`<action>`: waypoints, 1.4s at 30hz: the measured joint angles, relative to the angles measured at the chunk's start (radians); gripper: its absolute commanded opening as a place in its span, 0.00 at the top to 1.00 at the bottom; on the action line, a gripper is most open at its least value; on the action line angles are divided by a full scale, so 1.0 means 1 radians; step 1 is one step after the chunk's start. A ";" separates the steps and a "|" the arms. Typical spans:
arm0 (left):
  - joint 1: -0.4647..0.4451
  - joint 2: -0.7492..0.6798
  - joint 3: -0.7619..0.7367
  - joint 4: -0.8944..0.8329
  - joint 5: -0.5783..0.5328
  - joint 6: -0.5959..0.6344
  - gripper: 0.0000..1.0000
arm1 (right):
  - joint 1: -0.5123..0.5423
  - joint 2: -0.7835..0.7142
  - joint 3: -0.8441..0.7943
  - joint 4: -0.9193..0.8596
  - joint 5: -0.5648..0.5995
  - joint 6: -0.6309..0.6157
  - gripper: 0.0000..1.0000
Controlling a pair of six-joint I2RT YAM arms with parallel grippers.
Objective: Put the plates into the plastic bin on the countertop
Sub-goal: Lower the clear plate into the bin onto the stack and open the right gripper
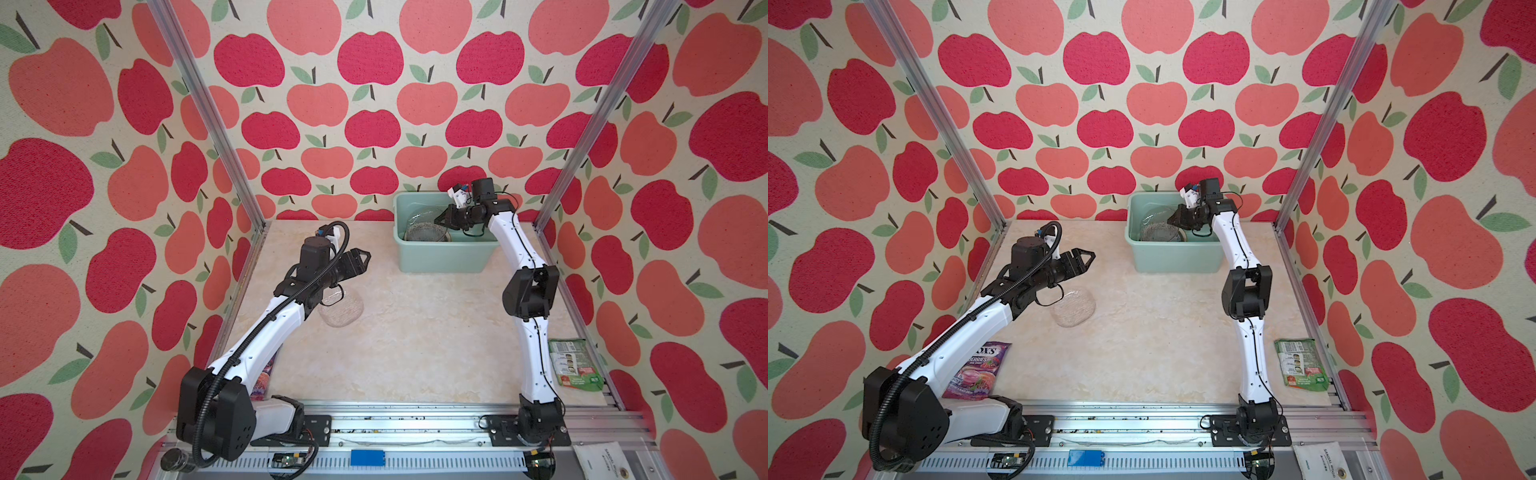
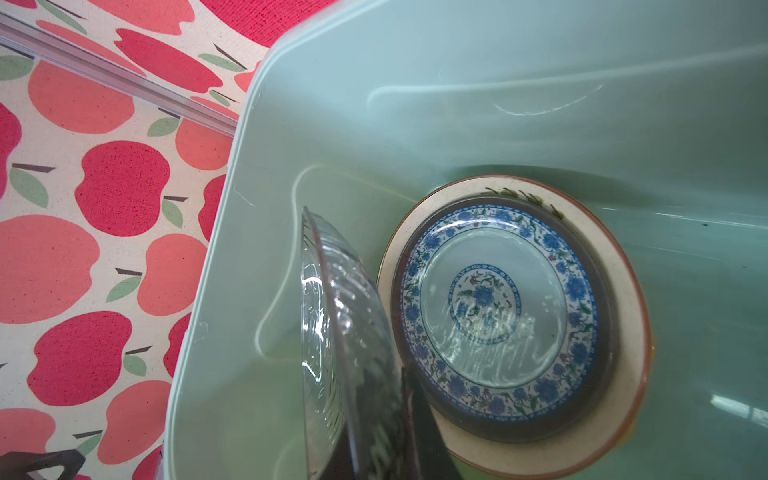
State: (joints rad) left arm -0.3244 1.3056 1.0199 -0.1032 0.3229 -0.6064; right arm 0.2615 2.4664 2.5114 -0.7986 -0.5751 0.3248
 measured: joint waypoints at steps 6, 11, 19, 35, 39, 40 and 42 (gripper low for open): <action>0.000 0.050 0.000 0.012 0.012 0.000 0.26 | 0.031 0.044 -0.032 0.058 0.002 -0.006 0.94; 0.000 0.068 0.000 0.027 0.022 0.000 0.26 | 0.021 0.088 -0.038 0.092 0.003 -0.002 0.89; 0.000 0.100 0.014 0.033 0.030 0.000 0.25 | 0.006 0.100 -0.046 0.116 0.001 0.017 0.79; 0.020 0.083 0.019 0.002 0.032 0.015 0.24 | -0.013 0.098 -0.083 0.107 0.153 0.004 0.44; 0.027 0.037 0.019 -0.048 0.025 0.030 0.24 | -0.013 0.074 -0.083 0.066 0.216 -0.016 0.29; 0.029 0.026 0.019 -0.062 0.022 0.031 0.24 | -0.013 0.064 -0.083 0.057 0.232 -0.019 0.26; 0.033 -0.002 0.021 -0.111 0.006 0.039 0.23 | -0.013 0.035 -0.083 0.037 0.264 -0.031 0.23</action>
State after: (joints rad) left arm -0.2916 1.3037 1.0412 -0.2138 0.3294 -0.5674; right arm 0.2485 2.5015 2.4283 -0.7616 -0.3107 0.2943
